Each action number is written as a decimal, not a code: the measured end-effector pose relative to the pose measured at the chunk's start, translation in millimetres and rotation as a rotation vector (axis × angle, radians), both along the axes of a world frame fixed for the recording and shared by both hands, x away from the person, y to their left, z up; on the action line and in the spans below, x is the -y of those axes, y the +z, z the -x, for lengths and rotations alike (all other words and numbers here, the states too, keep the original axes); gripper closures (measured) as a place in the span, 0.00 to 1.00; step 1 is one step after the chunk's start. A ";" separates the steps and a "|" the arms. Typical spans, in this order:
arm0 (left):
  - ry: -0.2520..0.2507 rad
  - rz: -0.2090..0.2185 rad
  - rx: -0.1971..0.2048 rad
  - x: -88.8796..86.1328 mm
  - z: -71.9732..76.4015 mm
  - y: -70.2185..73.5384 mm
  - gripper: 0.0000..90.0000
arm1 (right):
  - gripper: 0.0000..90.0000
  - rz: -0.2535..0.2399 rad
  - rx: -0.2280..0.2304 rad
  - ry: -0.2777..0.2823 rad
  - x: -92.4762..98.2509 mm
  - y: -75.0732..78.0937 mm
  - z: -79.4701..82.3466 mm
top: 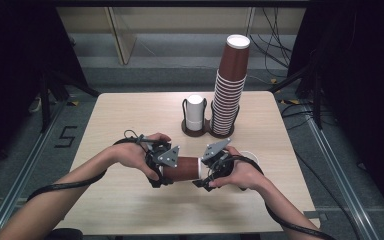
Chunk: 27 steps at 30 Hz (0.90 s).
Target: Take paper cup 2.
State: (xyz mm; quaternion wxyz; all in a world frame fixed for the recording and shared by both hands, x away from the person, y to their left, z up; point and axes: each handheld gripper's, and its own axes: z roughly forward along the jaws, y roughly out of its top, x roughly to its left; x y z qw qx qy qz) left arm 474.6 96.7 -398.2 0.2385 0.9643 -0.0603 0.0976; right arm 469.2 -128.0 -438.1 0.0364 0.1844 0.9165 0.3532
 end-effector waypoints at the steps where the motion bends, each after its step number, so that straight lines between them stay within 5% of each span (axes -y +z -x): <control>1: 0.000 0.001 0.001 0.2 -0.1 0.0 0.15 | 0.18 0.001 0.001 0.003 -0.2 0.0 0.1; 27: -0.042 -0.009 -0.020 8.1 3.3 -2.2 0.15 | 0.17 0.006 0.011 0.068 -4.3 1.0 3.5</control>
